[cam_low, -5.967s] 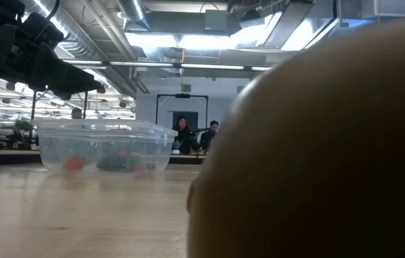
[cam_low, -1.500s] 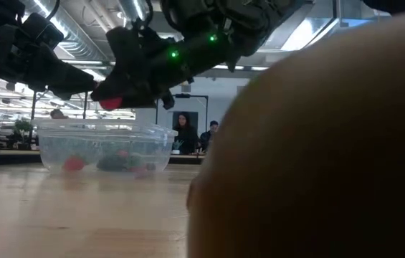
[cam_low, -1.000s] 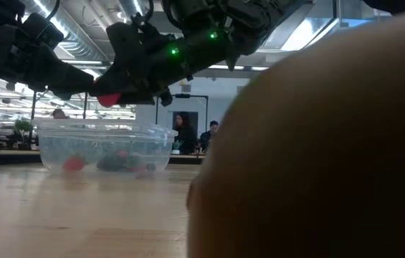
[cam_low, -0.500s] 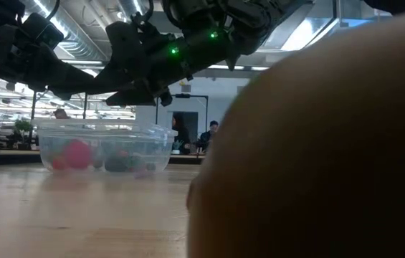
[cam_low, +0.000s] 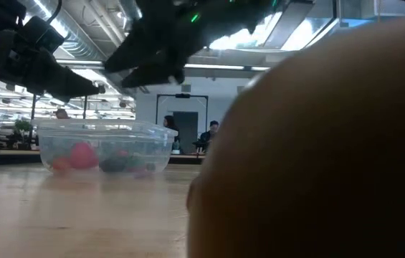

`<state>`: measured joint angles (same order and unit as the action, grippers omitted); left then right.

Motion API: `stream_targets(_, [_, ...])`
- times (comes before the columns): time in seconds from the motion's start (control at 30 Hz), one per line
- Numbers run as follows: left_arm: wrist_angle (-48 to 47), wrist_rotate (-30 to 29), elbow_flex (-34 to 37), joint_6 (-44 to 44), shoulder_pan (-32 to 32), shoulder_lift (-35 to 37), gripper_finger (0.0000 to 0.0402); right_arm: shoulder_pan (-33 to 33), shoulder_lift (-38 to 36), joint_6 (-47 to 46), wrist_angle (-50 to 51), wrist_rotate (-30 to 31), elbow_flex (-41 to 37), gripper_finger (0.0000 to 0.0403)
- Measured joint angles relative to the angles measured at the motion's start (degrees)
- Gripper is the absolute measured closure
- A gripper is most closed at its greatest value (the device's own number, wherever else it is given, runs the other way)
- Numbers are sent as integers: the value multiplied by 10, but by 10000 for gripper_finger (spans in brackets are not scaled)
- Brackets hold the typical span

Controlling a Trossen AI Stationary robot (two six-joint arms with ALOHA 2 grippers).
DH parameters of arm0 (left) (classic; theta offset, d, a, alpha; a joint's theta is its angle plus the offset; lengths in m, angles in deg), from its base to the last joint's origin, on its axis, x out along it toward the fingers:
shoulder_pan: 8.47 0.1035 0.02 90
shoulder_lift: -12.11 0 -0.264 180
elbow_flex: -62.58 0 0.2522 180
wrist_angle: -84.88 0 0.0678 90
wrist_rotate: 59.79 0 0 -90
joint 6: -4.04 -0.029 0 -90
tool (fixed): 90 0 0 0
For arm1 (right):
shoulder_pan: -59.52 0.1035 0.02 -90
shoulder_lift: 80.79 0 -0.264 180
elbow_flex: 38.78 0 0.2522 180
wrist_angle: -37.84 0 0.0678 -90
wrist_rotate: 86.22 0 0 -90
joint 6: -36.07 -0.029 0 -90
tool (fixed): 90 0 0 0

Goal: Pick and placing Produce into tupperware
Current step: Put the strawberry into the transparent bin

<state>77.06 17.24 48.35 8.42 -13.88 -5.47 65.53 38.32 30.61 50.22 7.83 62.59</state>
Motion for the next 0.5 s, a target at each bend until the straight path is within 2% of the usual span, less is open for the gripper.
stream_targets(0.2, [-5, 0, 0, 0, 0, 0, 238, 40, -90, -36, 208, -3, 0, 108])
stream_targets(0.5, [-3, 0, 0, 2, 0, 0, 231, 152, -167, -235, 461, -3, 0, 108])
